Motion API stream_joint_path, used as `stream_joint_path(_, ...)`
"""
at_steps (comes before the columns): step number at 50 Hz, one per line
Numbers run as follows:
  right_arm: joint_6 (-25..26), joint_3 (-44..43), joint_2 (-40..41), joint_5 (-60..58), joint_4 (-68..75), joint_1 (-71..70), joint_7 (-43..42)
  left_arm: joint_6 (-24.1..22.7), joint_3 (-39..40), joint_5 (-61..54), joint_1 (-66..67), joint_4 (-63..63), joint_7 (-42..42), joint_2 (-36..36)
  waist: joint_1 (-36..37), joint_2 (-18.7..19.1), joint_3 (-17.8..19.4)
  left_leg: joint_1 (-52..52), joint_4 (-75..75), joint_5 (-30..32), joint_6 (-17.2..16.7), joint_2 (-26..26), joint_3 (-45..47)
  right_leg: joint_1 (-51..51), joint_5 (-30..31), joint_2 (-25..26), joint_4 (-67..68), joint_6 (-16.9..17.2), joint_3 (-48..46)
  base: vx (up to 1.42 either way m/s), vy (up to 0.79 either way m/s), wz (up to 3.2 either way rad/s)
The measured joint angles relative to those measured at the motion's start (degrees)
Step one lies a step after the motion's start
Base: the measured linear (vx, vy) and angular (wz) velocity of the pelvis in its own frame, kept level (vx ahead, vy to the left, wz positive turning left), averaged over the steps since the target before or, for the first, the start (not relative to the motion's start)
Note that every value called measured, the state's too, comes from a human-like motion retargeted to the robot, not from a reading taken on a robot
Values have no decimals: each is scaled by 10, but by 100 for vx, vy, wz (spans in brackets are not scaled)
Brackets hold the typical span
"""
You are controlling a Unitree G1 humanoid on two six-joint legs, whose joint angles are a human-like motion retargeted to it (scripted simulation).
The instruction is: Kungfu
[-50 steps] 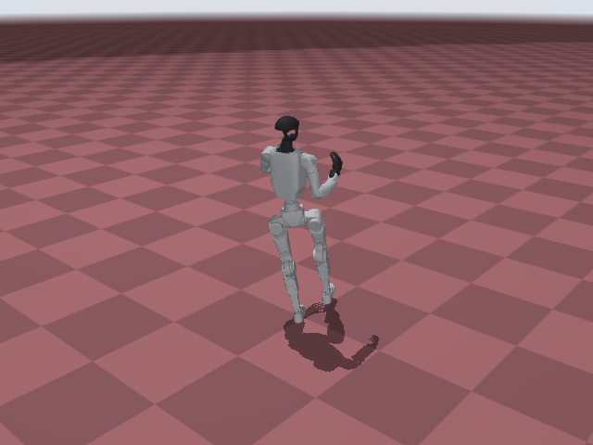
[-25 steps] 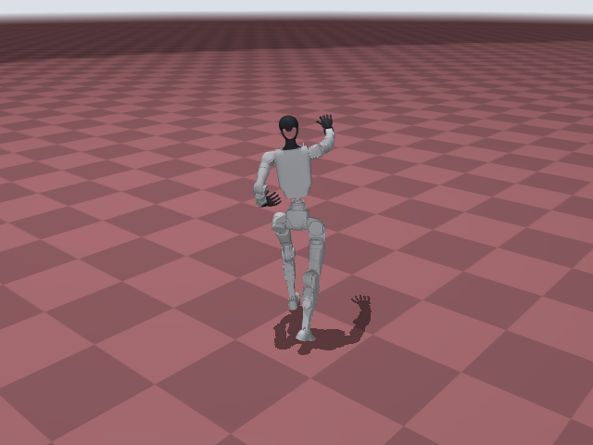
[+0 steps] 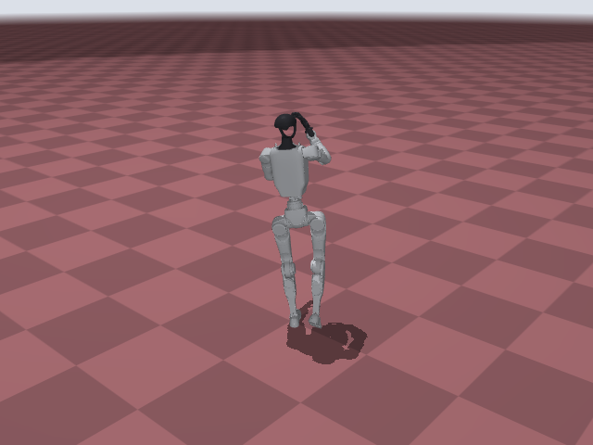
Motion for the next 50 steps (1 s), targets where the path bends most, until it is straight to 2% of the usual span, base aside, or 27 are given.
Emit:
stream_joint_path(2,-2,33,21,77,-68,6,13,-42,-13,1,-58,-35,29,-24,-21,-1,7,39,-25,0,4,-13,-8,-36,-22,-21,-24,-37,-20,47,-6,73)
stream_joint_path(5,1,69,40,142,-152,14,29,-77,-47,-17,-140,-116,60,-58,-47,-4,17,97,-54,-5,13,-43,-25,-81,-19,-49,-104,-82,-33,42,-6,76)
stream_joint_path(8,9,75,40,156,-194,26,48,-88,-60,0,-191,-185,66,-74,-66,-13,23,144,-71,-14,20,-71,-47,-106,17,-64,-184,-87,-13,45,-14,84)
stream_joint_path(10,12,74,32,157,-208,29,60,-88,-66,31,-218,-224,81,-78,-77,-24,27,176,-75,-23,25,-90,-63,-117,49,-83,-241,-65,-3,55,-26,89)
stream_joint_path(13,31,51,6,172,-223,23,71,-81,-75,107,-244,-266,158,-80,-95,-39,40,226,-78,-39,33,-104,-91,-124,93,-104,-315,-39,11,59,-37,92)
stream_joint_path(15,36,41,-1,175,-219,24,66,-84,-81,147,-254,-281,205,-76,-107,-40,45,254,-80,-48,35,-101,-107,-130,91,-113,-349,-56,-3,64,-48,80)
stream_joint_path(18,32,31,-1,180,-210,26,49,-79,-88,182,-248,-274,246,-76,-124,-32,44,282,-79,-49,30,-87,-119,-132,81,-125,-367,-103,-48,59,-45,64)
stream_joint_path(20,25,20,-7,171,-203,26,44,-70,-87,198,-235,-252,259,-78,-140,-27,42,293,-67,-41,20,-80,-125,-127,99,-131,-357,-120,-56,58,-47,69)
stream_joint_path(21,24,16,-12,159,-199,29,45,-69,-83,207,-225,-233,261,-77,-150,-27,40,300,-59,-30,12,-80,-128,-118,118,-133,-344,-115,-53,75,-70,71)
stream_joint_path(22,22,14,-16,146,-194,35,46,-68,-79,217,-214,-212,262,-75,-160,-25,38,305,-51,-14,2,-76,-129,-109,122,-133,-331,-121,-52,72,-68,67)
stream_joint_path(23,21,13,-20,129,-188,45,48,-67,-75,227,-200,-186,261,-69,-169,-19,34,306,-42,10,-14,-65,-125,-98,93,-127,-317,-149,-60,64,-61,54)
stream_joint_path(25,20,11,-23,93,-170,82,53,-59,-65,254,-161,-126,247,-50,-186,-7,13,301,-19,93,-63,-42,-103,-76,53,-121,-294,-192,-149,80,-82,10)
stream_joint_path(28,-2,-15,-18,3,-115,232,97,-42,-29,327,-47,7,158,-42,-157,-18,-19,270,101,294,-172,-14,-3,-77,1,-83,-249,-200,-39,91,-78,-74)
stream_joint_path(30,5,-31,-28,-68,-59,325,115,0,-16,361,24,87,97,-25,-163,-40,-16,223,219,408,-187,-16,65,-47,-27,-107,-238,-201,-25,58,-29,-23)
stream_joint_path(31,24,-45,-26,-107,-22,374,118,20,-7,380,61,121,52,-5,-166,-39,-5,178,313,416,-187,-10,46,-17,-41,-90,-241,-209,-42,55,-43,-15)
stream_joint_path(32,42,-59,-28,-146,14,423,124,40,3,401,99,150,13,16,-168,-41,2,133,392,407,-179,-8,34,9,-52,-79,-247,-216,-53,55,-64,-9)
stream_joint_path(33,58,-77,-34,-185,50,468,138,57,13,429,140,172,-15,38,-171,-52,2,85,443,364,-156,-14,33,26,-55,-79,-257,-221,-54,58,-66,-38)
stream_joint_path(36,115,-153,-57,-321,151,609,235,119,67,529,271,229,-31,63,-109,-62,8,-75,598,229,-75,80,127,54,-57,-44,-272,-236,-19,67,-58,-138)
stream_joint_path(38,177,-200,-72,-447,210,692,288,152,100,574,346,264,-42,58,-75,-58,22,-175,637,177,-30,123,157,72,-59,-22,-281,-246,-13,40,-25,-127)
stream_joint_path(40,213,-235,-79,-553,254,761,332,174,125,578,406,291,-62,54,-47,-49,42,-265,608,160,1,142,176,91,-59,3,-289,-257,-8,30,-15,-118)
stream_joint_path(42,224,-253,-82,-581,292,815,346,181,147,559,464,299,-82,47,-11,-45,60,-333,504,183,10,152,196,107,-54,21,-291,-266,4,37,-14,-163)
stream_joint_path(43,226,-259,-79,-582,315,837,342,181,153,547,498,295,-95,42,11,-44,66,-359,427,212,0,151,197,112,-47,25,-287,-268,10,31,-8,-207)
stream_joint_path(45,220,-267,-65,-565,360,874,333,182,162,527,557,280,-113,30,63,-51,78,-380,229,305,-45,154,189,109,-29,25,-261,-270,22,22,-5,-238)
stream_joint_path(46,220,-264,-57,-546,372,889,329,182,168,520,578,270,-112,19,90,-54,91,-373,126,333,-70,156,170,110,-23,26,-247,-274,27,5,-4,-226)
stream_joint_path(47,221,-261,-51,-526,381,902,325,181,171,513,597,260,-110,10,112,-57,104,-369,38,334,-81,154,147,111,-22,25,-235,-278,29,-7,-3,-171)
stream_joint_path(48,219,-256,-48,-507,384,911,320,179,168,502,611,248,-108,2,124,-62,116,-373,-18,278,-62,143,119,112,-31,20,-229,-285,26,-10,-2,-89)
stream_joint_path(50,198,-246,-46,-490,384,923,322,172,147,477,637,218,-120,-6,124,-64,137,-419,-32,144,-47,124,78,127,-78,11,-242,-287,26,-8,5,18)
